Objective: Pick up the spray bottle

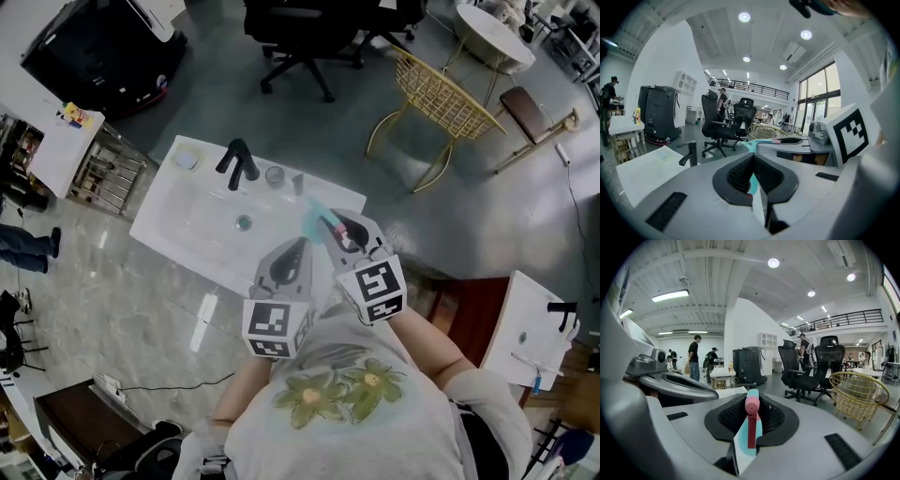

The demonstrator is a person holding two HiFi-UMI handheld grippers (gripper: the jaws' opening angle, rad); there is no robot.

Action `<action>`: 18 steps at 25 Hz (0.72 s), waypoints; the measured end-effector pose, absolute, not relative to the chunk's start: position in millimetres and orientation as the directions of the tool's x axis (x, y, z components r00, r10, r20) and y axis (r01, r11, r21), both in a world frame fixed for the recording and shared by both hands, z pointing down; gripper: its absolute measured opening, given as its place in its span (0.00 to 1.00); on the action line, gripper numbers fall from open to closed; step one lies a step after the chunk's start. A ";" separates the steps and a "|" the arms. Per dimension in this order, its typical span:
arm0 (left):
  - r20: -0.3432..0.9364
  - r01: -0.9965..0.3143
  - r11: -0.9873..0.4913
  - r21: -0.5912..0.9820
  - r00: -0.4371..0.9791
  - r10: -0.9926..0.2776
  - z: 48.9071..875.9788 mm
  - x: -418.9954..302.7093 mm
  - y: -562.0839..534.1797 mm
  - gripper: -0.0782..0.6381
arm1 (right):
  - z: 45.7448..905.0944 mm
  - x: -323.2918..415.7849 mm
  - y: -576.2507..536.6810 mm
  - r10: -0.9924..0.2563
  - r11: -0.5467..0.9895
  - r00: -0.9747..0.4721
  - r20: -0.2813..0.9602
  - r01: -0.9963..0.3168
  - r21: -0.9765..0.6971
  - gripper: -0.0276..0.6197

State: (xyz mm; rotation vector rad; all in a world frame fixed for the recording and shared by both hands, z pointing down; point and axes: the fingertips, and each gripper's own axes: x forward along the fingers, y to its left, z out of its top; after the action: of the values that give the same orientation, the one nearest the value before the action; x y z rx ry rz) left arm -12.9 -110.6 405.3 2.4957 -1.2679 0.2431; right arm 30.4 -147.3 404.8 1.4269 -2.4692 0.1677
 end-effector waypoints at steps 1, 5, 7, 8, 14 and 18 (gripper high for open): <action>0.296 -0.804 -0.555 0.212 0.594 -0.748 405.1 -12.4 -108.2 0.12 | 402.7 30.0 -143.7 -0.831 0.502 -0.470 0.297 -0.864 0.040 0.15; 0.293 -0.792 -0.573 0.210 0.610 -0.736 403.1 -11.0 -98.2 0.12 | 396.0 27.7 -129.0 -0.835 0.497 -0.467 0.292 -0.867 0.035 0.15; 0.294 -0.788 -0.578 0.212 0.615 -0.732 401.5 -11.9 -93.2 0.12 | 394.5 26.3 -122.2 -0.837 0.494 -0.464 0.291 -0.869 0.035 0.15; 0.296 -0.786 -0.580 0.213 0.618 -0.729 401.2 -12.6 -90.5 0.12 | 394.4 25.9 -119.0 -0.838 0.491 -0.461 0.291 -0.870 0.034 0.15; 0.305 -0.773 -0.593 0.224 0.634 -0.711 402.4 -14.6 -73.5 0.12 | 395.2 23.0 -97.0 -0.835 0.484 -0.453 0.312 -0.875 0.027 0.15; 0.302 -0.772 -0.595 0.224 0.636 -0.710 401.4 -15.3 -66.8 0.12 | 392.6 21.7 -87.0 -0.841 0.482 -0.451 0.300 -0.875 0.035 0.15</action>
State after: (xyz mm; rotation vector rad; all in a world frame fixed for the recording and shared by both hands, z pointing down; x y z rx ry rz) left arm -15.3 -66.8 401.4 2.5259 -1.1857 0.2580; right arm 21.7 -87.0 392.6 1.4595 -2.4545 0.1799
